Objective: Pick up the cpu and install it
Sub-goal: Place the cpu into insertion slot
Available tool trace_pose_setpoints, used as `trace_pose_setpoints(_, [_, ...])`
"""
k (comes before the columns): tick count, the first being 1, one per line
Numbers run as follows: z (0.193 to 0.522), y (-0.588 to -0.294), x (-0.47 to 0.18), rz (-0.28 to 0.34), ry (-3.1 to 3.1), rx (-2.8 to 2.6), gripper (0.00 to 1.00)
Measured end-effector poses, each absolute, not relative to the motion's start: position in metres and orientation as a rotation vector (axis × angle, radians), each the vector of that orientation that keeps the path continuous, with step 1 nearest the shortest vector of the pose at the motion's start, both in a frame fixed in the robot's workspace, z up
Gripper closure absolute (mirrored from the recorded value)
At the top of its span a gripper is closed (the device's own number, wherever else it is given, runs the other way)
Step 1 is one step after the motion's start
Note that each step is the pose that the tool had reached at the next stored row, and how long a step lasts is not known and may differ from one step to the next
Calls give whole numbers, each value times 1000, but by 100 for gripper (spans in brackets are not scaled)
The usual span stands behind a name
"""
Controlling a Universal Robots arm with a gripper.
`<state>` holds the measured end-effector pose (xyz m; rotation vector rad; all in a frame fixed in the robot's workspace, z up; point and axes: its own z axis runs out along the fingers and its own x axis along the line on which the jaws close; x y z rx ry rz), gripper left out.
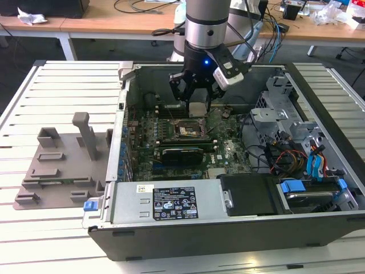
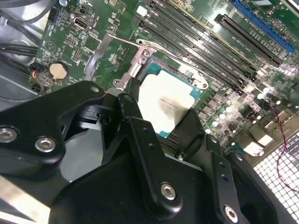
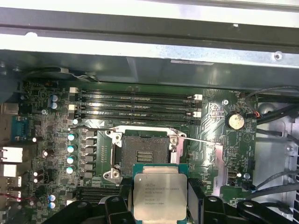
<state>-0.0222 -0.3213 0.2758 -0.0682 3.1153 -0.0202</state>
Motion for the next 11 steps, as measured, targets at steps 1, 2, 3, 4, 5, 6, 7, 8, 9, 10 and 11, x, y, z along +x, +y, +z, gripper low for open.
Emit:
trace_pose_setpoints(1, [276, -321, -22, -21, 3116, -51, 45])
trace_pose_setpoints(2, [276, -321, -22, -21, 3116, -42, 45])
trace_pose_setpoints(3, [276, -321, -22, -21, 3116, -33, 45])
trace_pose_setpoints(4, [276, -321, -22, -21, 3116, -14, 45])
trace_pose_setpoints(5, [276, -321, -22, -22, 3116, 13, 45])
trace_pose_setpoints(6, [276, -321, -22, -22, 3116, 34, 45])
trace_pose_setpoints(7, [276, -321, -22, -23, 3116, 48, 45])
trace_pose_setpoints(8, [276, -321, -22, -24, 3116, 62, 45])
trace_pose_setpoints(9, [276, -321, -22, -24, 3116, 72, 45])
trace_pose_setpoints(10, [276, -321, -22, -24, 3115, 84, 45])
trace_pose_setpoints(11, [275, -321, -22, -24, 3115, 91, 45])
